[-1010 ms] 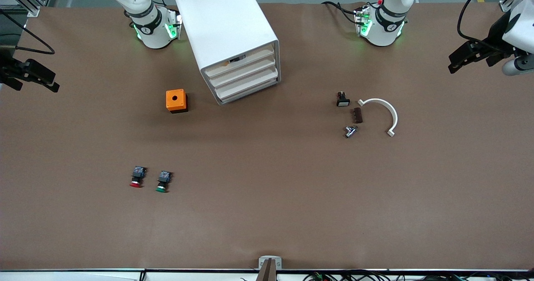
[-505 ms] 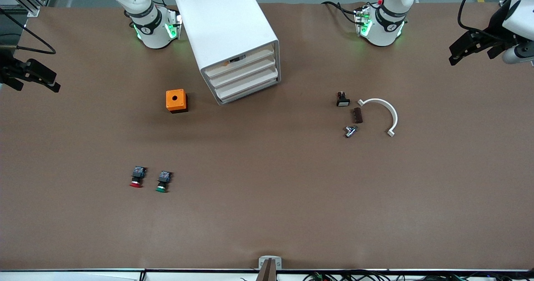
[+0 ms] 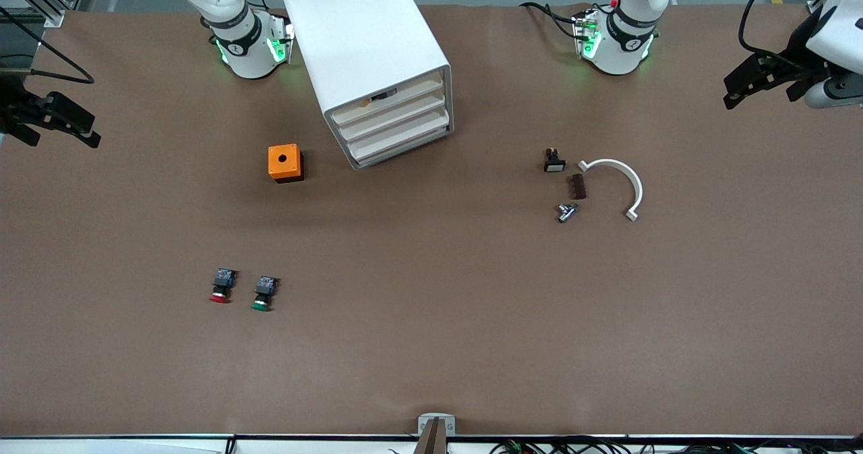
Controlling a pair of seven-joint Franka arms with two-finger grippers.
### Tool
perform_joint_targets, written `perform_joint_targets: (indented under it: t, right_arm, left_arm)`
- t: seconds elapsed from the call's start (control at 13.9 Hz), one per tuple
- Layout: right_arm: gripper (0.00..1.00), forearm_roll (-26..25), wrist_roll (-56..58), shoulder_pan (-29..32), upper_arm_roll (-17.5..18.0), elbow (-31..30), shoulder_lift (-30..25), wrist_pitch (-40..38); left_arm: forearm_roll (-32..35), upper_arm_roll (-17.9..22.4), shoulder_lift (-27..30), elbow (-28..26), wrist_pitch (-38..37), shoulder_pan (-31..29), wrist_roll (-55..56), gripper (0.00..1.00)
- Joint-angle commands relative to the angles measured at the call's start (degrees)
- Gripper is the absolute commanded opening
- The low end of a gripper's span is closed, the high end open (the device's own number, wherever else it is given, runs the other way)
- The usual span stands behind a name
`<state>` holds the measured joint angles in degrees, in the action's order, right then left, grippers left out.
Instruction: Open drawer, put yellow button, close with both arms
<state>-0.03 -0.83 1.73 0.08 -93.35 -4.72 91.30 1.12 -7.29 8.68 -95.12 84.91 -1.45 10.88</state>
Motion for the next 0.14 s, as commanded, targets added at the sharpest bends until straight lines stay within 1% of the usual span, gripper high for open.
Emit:
perform_joint_targets:
  t: [0.0,0.07]
  right_arm:
    - [1.0,0.03,-1.02,-0.5,-0.25,-0.16,-1.0,-0.34]
    - [1.0,0.03,-1.02,-0.5,-0.25,-0.16,-1.0,-0.16]
  left_arm:
    - [0.64,-0.1,-2.35,2.92,-0.44,-0.31,-1.04,1.0]
    - [0.81,-0.1,-2.7,3.09,-0.44,-0.31,-1.04,1.0]
